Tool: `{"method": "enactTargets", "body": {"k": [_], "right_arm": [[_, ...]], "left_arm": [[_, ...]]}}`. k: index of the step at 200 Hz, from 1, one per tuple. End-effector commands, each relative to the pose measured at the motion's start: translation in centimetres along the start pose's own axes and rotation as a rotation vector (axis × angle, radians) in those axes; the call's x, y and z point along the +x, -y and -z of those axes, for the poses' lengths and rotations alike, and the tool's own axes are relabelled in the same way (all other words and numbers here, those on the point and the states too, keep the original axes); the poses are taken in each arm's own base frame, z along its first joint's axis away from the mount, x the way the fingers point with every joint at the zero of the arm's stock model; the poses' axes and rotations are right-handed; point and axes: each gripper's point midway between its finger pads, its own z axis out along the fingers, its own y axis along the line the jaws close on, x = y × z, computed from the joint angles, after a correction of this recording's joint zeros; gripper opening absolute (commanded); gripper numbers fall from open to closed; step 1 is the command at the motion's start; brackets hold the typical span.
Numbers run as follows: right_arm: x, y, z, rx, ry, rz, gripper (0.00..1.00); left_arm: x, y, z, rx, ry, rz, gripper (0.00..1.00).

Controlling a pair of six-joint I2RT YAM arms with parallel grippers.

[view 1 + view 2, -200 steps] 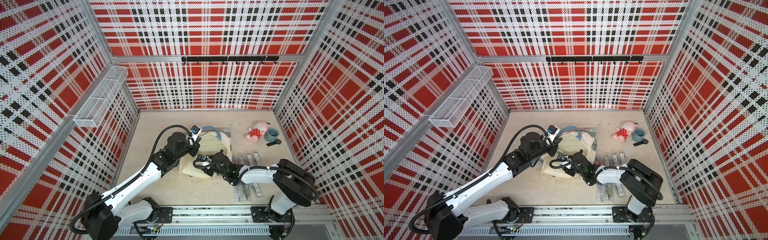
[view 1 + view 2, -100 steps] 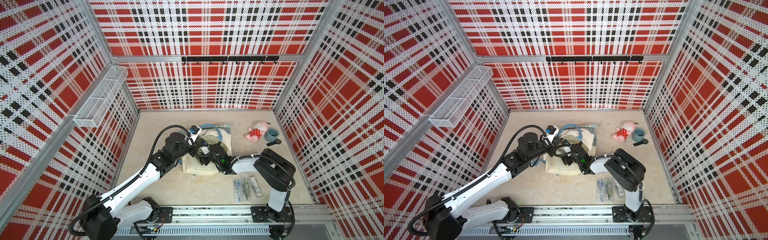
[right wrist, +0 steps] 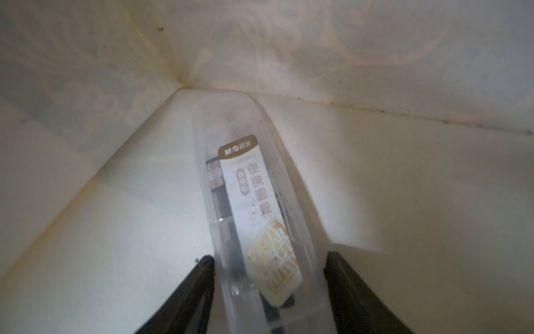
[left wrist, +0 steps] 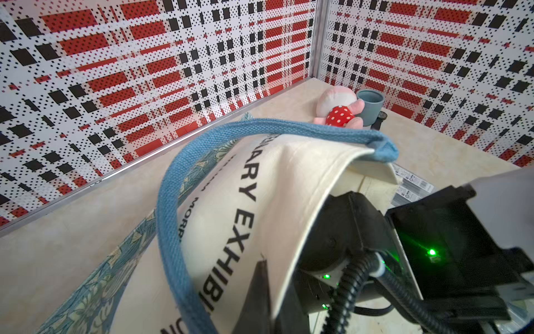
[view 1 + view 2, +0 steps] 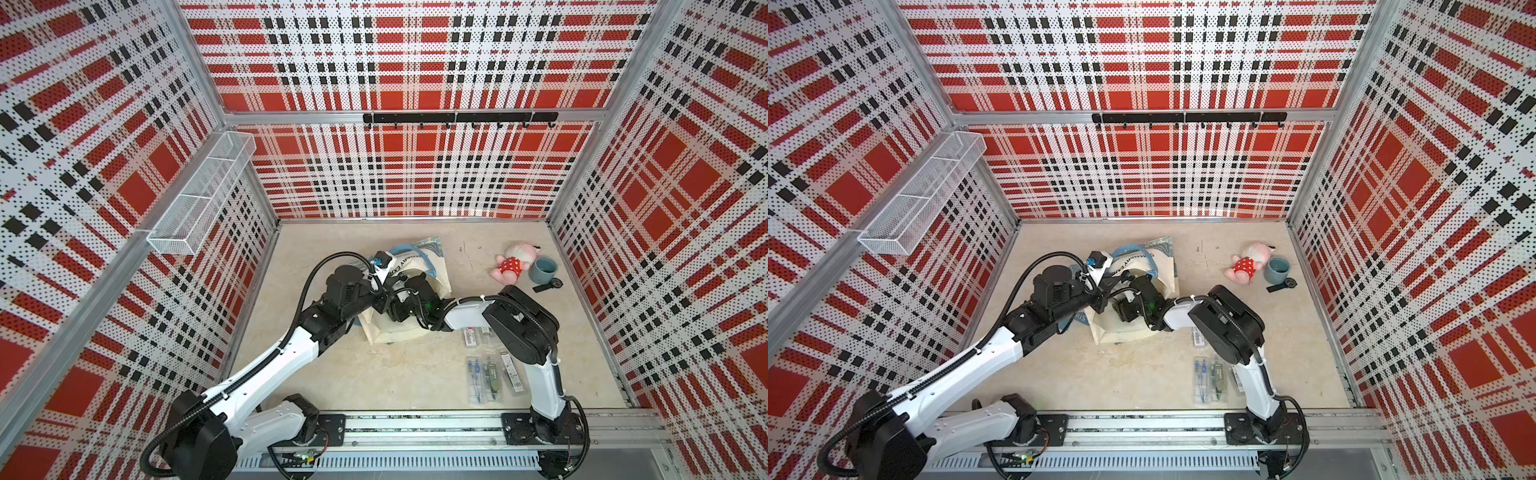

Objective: Take out the compass set from the canvas bag
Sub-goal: Pick up the compass set from the canvas bag.

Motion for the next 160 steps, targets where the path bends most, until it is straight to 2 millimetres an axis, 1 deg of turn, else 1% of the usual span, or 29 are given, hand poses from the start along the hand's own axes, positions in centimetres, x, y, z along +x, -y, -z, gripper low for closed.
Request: {"method": "enactTargets", "body": {"k": [1, 17, 25, 34, 75, 93, 104, 124, 137, 153, 160], "right_arm": [[3.3, -1.0, -0.1, -0.063, -0.105, -0.035, 0.58], [2.4, -2.7, 0.8, -0.126, -0.043, -0.003, 0.52], [2.0, -3.3, 1.2, -0.154, -0.021, -0.002, 0.44], [1.7, -3.5, 1.5, -0.166, -0.012, -0.010, 0.39], [1.6, -2.3, 1.3, -0.084, -0.039, -0.032, 0.36], [1.9, -2.2, 1.0, -0.056, -0.076, -0.043, 0.34], [1.9, -2.3, 1.2, -0.034, -0.097, -0.041, 0.33], [1.9, -2.7, 2.8, -0.007, -0.118, -0.041, 0.33], [1.5, -3.1, 4.3, 0.008, -0.126, -0.052, 0.33], [1.6, -3.9, 6.3, 0.026, -0.145, -0.055, 0.33], [1.7, -4.5, 7.1, 0.025, -0.152, -0.053, 0.33]], "left_arm": [[-3.4, 2.2, 0.9, 0.117, 0.130, -0.020, 0.00], [-3.3, 1.9, 0.8, 0.113, 0.129, -0.015, 0.00], [-3.3, 1.9, 0.7, 0.112, 0.129, -0.013, 0.00], [-3.3, 1.8, 0.7, 0.112, 0.127, -0.011, 0.00], [-3.1, 1.7, 0.6, 0.107, 0.123, -0.007, 0.00], [-3.1, 1.5, 0.5, 0.093, 0.122, -0.003, 0.00], [-3.2, 1.1, 0.6, 0.074, 0.124, 0.002, 0.00], [-3.4, 0.1, 0.6, 0.016, 0.131, 0.015, 0.00], [-3.7, -0.8, 0.5, -0.031, 0.137, 0.030, 0.00], [-4.0, -1.6, 0.5, -0.072, 0.142, 0.038, 0.00], [-4.0, -1.9, 0.4, -0.088, 0.143, 0.042, 0.00]]}}
